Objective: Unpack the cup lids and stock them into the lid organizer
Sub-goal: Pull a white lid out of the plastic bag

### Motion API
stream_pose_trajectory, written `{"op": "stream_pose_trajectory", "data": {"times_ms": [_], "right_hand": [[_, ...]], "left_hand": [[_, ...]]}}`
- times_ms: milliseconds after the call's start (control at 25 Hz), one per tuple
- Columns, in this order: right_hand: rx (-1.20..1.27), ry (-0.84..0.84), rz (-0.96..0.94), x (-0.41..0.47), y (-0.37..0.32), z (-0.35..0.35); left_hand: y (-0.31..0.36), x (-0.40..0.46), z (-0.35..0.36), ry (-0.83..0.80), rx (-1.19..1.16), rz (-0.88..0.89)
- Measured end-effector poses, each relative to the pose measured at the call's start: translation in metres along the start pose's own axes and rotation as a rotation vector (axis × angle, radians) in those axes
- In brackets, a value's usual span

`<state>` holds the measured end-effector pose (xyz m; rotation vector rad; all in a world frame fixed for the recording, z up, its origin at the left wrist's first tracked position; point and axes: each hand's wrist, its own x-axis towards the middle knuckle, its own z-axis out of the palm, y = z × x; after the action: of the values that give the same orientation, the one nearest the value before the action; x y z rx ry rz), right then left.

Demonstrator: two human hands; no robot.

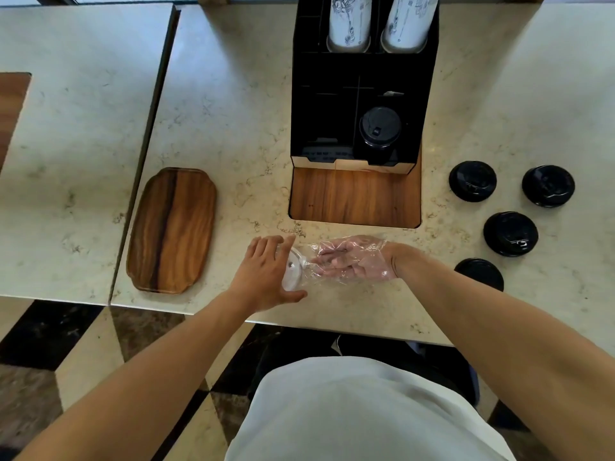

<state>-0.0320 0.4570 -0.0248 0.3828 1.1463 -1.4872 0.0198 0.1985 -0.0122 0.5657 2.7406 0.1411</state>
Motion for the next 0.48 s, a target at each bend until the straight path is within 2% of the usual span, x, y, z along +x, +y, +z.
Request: {"op": "stream_pose_trajectory", "data": {"times_ms": [80,160,280,360,400,480], "right_hand": [[-0.076,0.095,0.037,-0.001,-0.002,0.006],[-0.215,0.37,0.077,-0.003,0.0,0.006],[-0.706,0.38,0.04,-0.028,0.01,0.007],[-0.57,0.281,-0.028,-0.029,0.0,0.025],[-0.347,0.195,-0.034,-0.023,-0.012,0.034],[-0.059,0.041,-0.054,-0.017,-0.023,0.05]], "left_hand": [[-0.005,-0.005,0.004,-0.015,0.003,-0.021],[-0.006,-0.006,0.006,-0.025,-0.026,-0.031],[-0.007,-0.004,0.006,-0.022,-0.094,-0.034],[-0.007,-0.005,0.006,-0.004,-0.132,-0.045],[-0.007,-0.006,0.006,0.005,-0.153,-0.056],[-0.006,-0.007,0.007,0.039,-0.198,-0.066]]}}
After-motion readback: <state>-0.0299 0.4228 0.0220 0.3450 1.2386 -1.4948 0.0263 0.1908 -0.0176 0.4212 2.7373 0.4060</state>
